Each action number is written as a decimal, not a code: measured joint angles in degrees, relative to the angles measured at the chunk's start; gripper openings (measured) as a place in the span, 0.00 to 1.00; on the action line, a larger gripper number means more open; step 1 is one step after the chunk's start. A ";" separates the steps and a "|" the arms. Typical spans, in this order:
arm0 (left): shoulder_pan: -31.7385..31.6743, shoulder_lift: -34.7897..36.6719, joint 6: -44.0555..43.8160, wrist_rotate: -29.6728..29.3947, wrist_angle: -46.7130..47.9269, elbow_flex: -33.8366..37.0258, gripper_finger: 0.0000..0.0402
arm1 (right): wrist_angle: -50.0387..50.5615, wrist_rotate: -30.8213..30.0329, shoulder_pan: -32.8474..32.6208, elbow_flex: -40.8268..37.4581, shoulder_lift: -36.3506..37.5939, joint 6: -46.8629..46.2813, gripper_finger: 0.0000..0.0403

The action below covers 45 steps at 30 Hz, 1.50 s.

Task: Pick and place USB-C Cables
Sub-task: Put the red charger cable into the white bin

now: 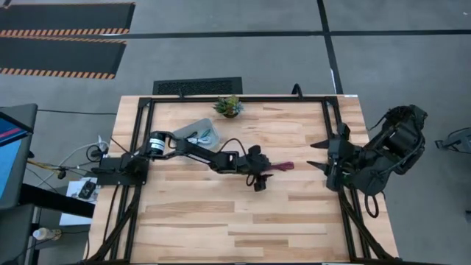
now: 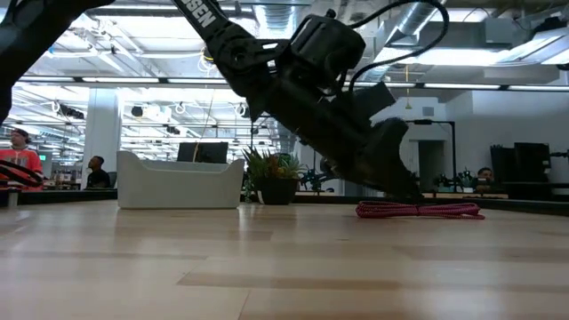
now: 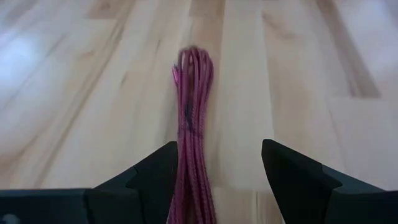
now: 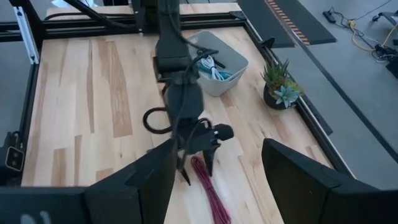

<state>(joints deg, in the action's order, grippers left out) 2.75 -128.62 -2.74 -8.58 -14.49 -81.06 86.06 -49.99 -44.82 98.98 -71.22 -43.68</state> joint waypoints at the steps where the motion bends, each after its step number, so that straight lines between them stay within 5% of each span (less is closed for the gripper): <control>1: 0.26 -0.03 0.05 -0.85 0.04 0.52 0.56 | -0.02 -0.22 0.00 0.00 0.00 0.00 0.65; 14: 0.34 -4.14 -6.29 -5.93 -1.95 0.49 0.53 | -1.95 -0.93 -0.61 0.04 -0.02 0.15 0.65; 26: 0.62 -5.22 -10.83 -7.10 -1.30 0.42 0.05 | -2.36 -1.39 -0.42 0.07 -1.19 0.11 0.65; 45: 4.44 4.35 -10.40 -7.65 7.59 0.78 0.04 | -2.34 -1.21 -0.94 0.04 -3.08 -3.45 0.65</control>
<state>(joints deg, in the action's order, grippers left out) 7.19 -124.27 -13.14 -16.23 -6.90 -80.28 83.73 -51.20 -45.76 99.02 -74.30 -47.13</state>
